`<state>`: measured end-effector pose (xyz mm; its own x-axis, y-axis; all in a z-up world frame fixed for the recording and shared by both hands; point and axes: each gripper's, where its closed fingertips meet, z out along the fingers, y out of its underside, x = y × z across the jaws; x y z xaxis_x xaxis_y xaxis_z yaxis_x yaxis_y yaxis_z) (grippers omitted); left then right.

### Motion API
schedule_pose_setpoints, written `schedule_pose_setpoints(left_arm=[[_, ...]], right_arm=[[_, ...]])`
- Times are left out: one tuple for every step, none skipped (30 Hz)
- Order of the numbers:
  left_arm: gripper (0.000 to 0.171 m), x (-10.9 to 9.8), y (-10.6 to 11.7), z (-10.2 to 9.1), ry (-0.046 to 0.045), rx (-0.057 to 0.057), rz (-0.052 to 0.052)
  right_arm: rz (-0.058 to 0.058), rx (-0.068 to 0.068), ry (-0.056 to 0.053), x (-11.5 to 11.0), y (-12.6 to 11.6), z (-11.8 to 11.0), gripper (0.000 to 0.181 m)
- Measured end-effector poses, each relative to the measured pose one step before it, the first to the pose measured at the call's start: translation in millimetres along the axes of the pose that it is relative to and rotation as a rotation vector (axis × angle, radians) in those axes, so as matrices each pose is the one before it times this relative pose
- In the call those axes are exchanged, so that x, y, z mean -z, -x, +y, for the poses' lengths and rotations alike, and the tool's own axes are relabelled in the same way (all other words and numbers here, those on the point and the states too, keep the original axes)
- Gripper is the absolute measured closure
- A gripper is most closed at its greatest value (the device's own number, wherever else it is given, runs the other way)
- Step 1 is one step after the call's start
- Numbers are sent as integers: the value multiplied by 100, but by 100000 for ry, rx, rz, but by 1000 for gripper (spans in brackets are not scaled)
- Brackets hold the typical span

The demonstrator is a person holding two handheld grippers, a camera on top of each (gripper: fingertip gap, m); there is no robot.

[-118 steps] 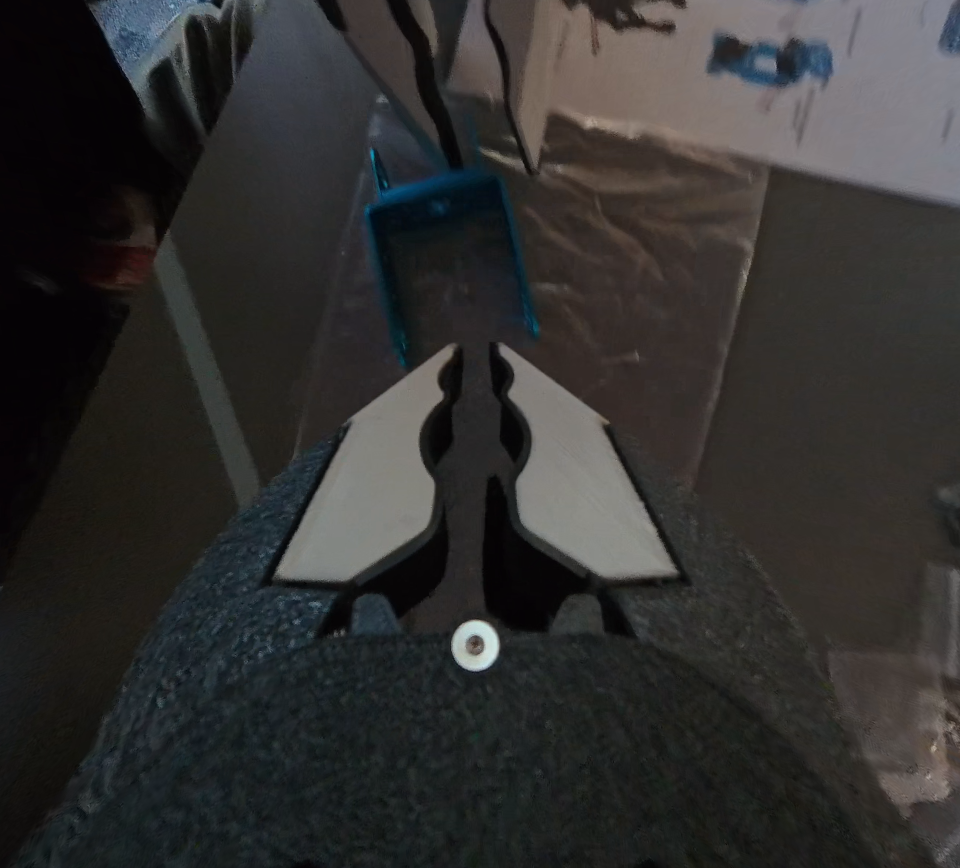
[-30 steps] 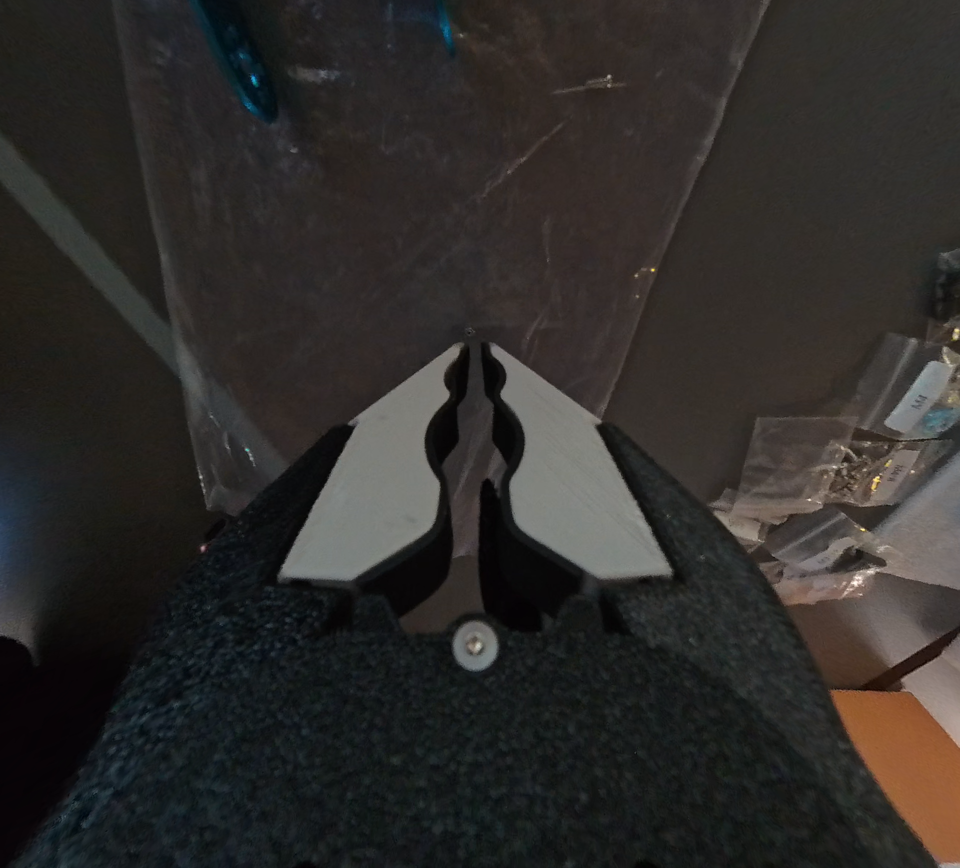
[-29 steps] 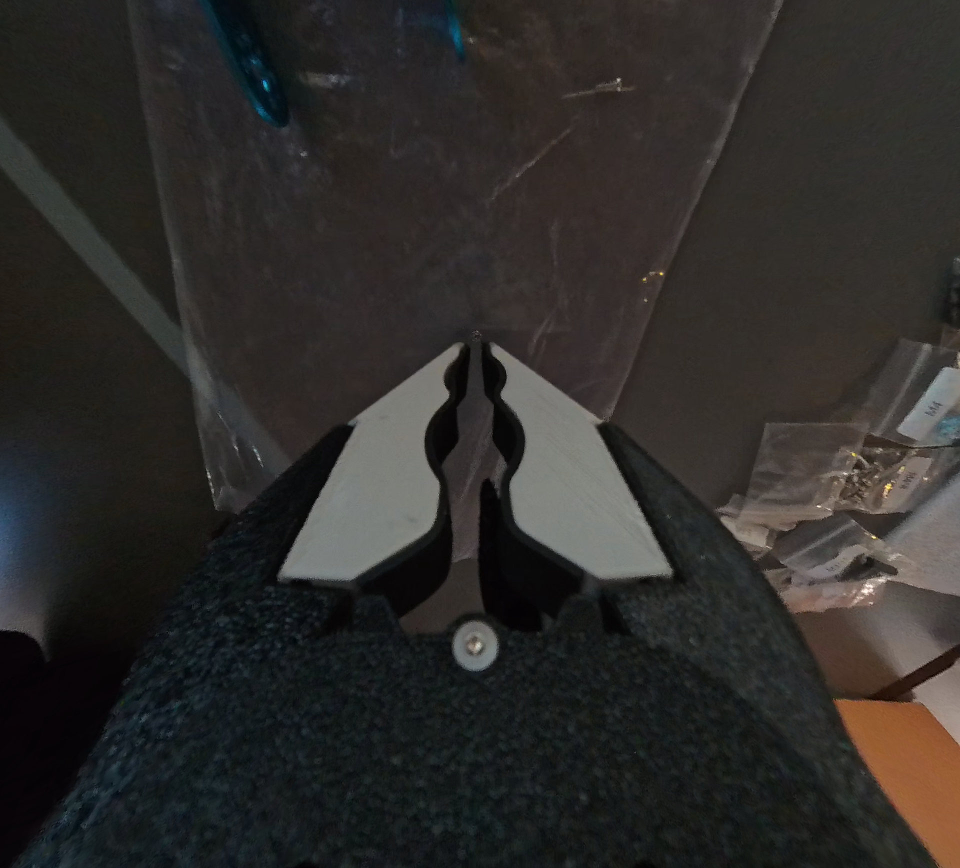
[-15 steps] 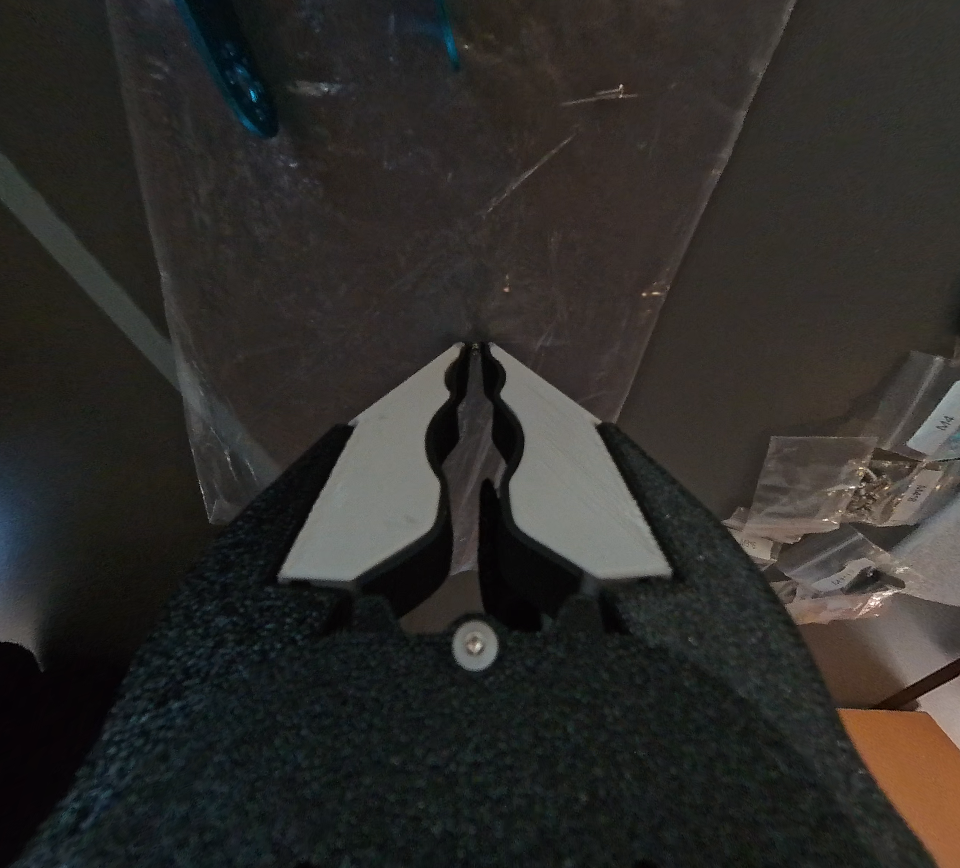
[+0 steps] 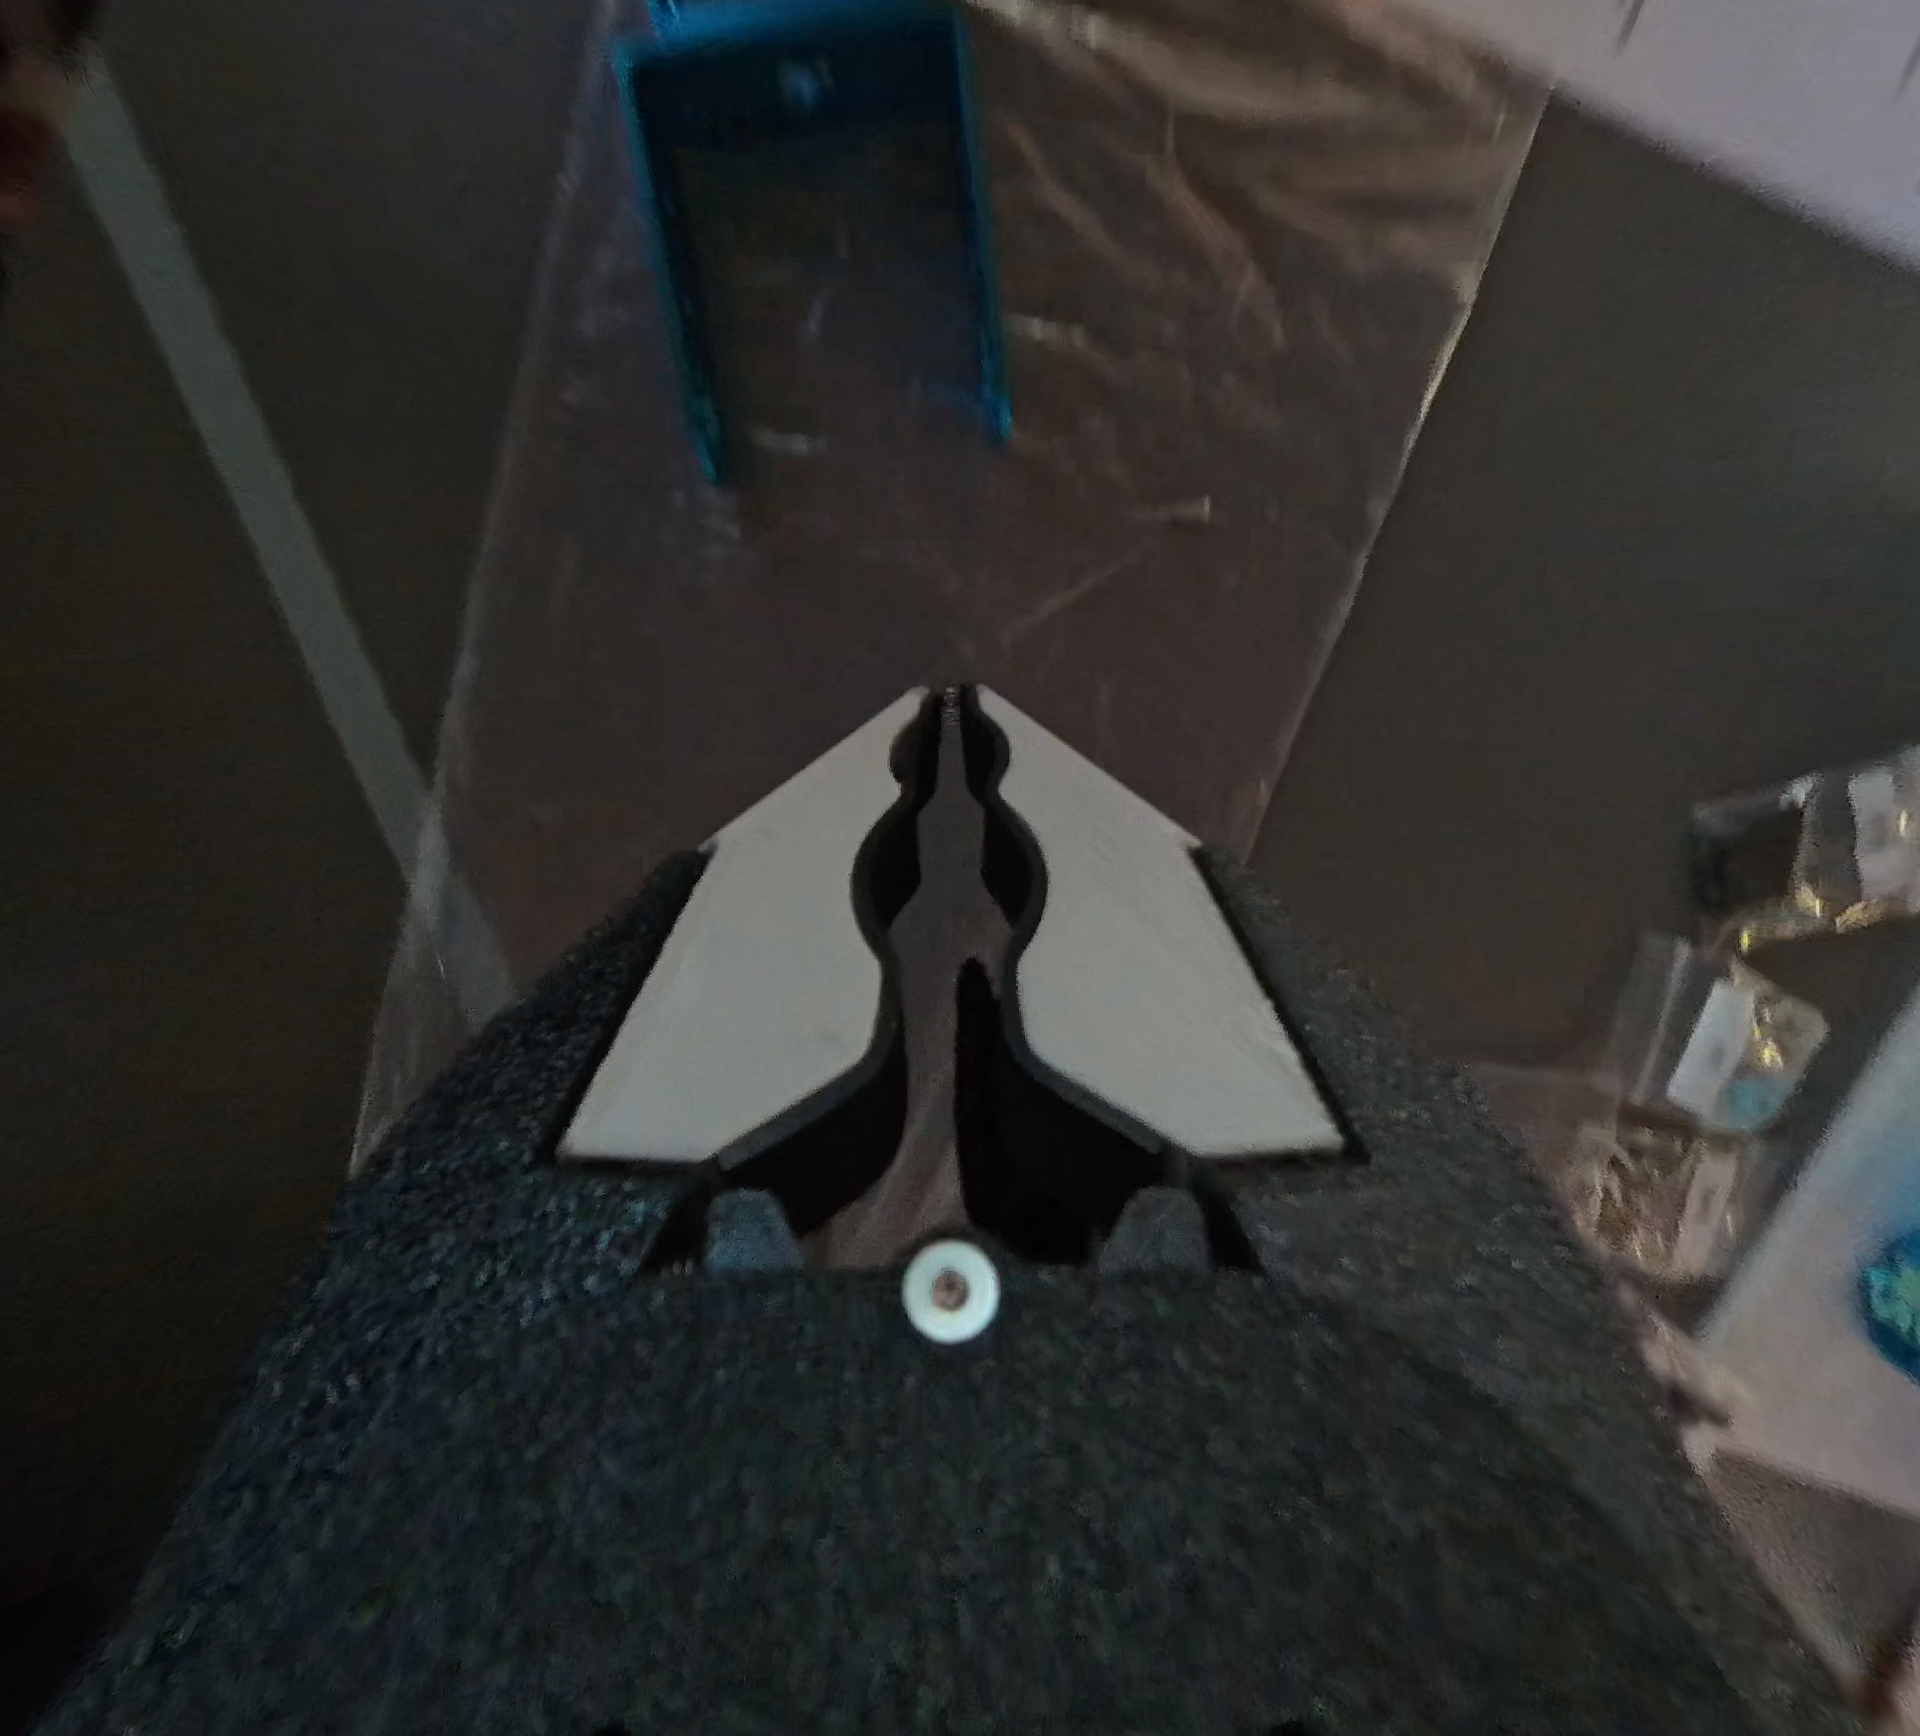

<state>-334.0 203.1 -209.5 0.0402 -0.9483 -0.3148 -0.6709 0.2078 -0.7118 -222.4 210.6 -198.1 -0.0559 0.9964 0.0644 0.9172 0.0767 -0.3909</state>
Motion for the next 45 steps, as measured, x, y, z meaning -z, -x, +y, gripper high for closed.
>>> schedule_pose_setpoints(left_arm=[[144, 32, 46, -28, -296, 233, -73], [144, 34, 60, -43, -351, 236, -150], [144, 39, 41, -49, -423, 263, -90], [144, 29, 69, -55, -431, 196, -194], [144, 4, 72, -85, -426, 122, -328], [144, -25, 37, -66, -287, 40, -179], [144, -40, 4, -31, -14, -121, -144], [144, -51, -50, -11, 150, -306, 144], [144, -74, -36, 16, 287, -367, 2], [144, -72, -40, 27, 348, -274, 54], [144, -71, -37, -11, 125, -170, 99], [144, -55, 12, -71, -191, 35, -30], [144, -42, 46, -128, -575, 304, -105], [144, -22, 68, -144, -731, 476, 2], [144, -11, -15, -100, -550, 464, 488], [144, -5, -47, -51, -312, 264, 543], [144, -21, -35, -43, -166, -21, 279], [144, -26, -46, -16, -85, -164, 158], [144, -35, -56, 4, 96, -216, 229], [144, -24, -50, -2, 59, -248, 224], [144, -23, -30, -13, 23, -106, 100], [144, -29, -8, -24, -48, 31, 105], [144, -29, -21, -13, -7, 10, 116], [144, -23, -22, -45, -113, 0, 103], [144, -19, -10, -40, -140, 30, 71], [144, -18, 8, -11, -3, 13, 2], [144, -27, 3, -1, 59, 20, 4], [144, -28, 0, -3, 49, 41, 22], [144, -23, -15, -7, 53, -37, 31], [144, -37, -20, -4, 125, -130, 18], [144, -34, -12, 21, 250, -215, -20], [144, -47, -34, 30, 292, -265, -20], [144, -32, -20, -8, 131, -206, -82], [145, -37, -25, -10, 99, -163, 1], [144, -22, -28, 1, 91, -196, 46], [144, 1, -20, 1, 5, -164, -1], [144, -5, -6, 9, 16, -18, 28], [144, -7, -1, 1, 41, 48, 47], [144, 1, -1, 1, 9, -5, 10], [144, -7, -2, -5, 9, -9, 14], [144, -5, -10, 10, 19, 7, 44], [145, -5, -29, -7, 11, -34, 154], [146, -9, -64, 4, 37, -28, 378], [147, -20, -57, -15, 35, 56, 378], [148, -19, -46, -32, -40, 34, 328]], right_arm=[[-1310, 713, -5670, -20, 317, -792, 178], [-436, 757, -4381, -80, 208, -618, 178], [77, 671, -4496, -82, 155, -615, 178], [-594, 92, -4631, -81, 224, -680, 178], [-80, -1162, -4922, -115, 64, -754, 177], [70, -2141, -4441, -192, -32, -693, 177], [-100, -1683, -2935, -230, -9, -522, 177], [-9, -1146, -3601, -249, 3, -619, 177], [334, -1310, -4086, -306, -54, -681, 176], [-1443, -1606, -2964, -397, 207, -515, 177], [-1818, -1817, -2100, -515, 259, -361, 177], [-191, -800, -145, -576, 26, -44, 177], [-258, 582, 1189, -595, 112, 173, 175], [14, 1265, 547, -561, 128, 86, 175], [1321, 1526, 305, -443, -56, 31, 175], [32, 1040, 136, -331, 99, -6, 176], [-518, 208, -555, -229, 160, -130, 176], [471, -218, -1263, -195, -36, -194, 176], [-708, -317, -671, -194, 116, -79, 175], [-158, 139, 839, -146, 23, 123, 175], [714, 405, 497, -85, -124, 69, 175], [210, 134, -709, -29, -39, -122, 175], [-390, -145, -1211, -15, 66, -202, 175], [-737, -251, -232, -47, 108, -73, 175], [284, 340, 224, -32, -27, -23, 175], [315, 561, -280, -23, -24, -55, 175], [-285, -31, 283, -73, 27, 26, 175], [757, 76, 152, -52, -134, 19, 175], [-247, 313, -272, -47, 53, -9, 175], [-629, 68, 455, -34, 110, 46, 176], [581, 425, -188, -2, -51, -30, 176], [-225, 392, -255, -13, 65, -32, 176], [-493, -141, 363, -52, 75, 49, 176], [-163, -104, 235, -51, 8, 67, 176], [-148, -189, 14, -37, -17, 35, 174], [-93, -256, -269, -22, -8, -14, 175], [-78, -33, -241, -28, -6, -4, 175], [-119, -5, -135, -27, -12, 19, 175], [-260, -406, -53, 3, -14, 24, 175], [-516, -929, -194, -3, -1, 5, 175], [-511, -895, -214, -12, 5, -5, 174], [-310, -535, -301, -12, -8, 1, 174], [-304, -472, -265, -11, -4, -8, 174], [-338, -632, -87, -4, -8, 10, 174], [-285, -668, -90, 5, -23, 15, 175]])
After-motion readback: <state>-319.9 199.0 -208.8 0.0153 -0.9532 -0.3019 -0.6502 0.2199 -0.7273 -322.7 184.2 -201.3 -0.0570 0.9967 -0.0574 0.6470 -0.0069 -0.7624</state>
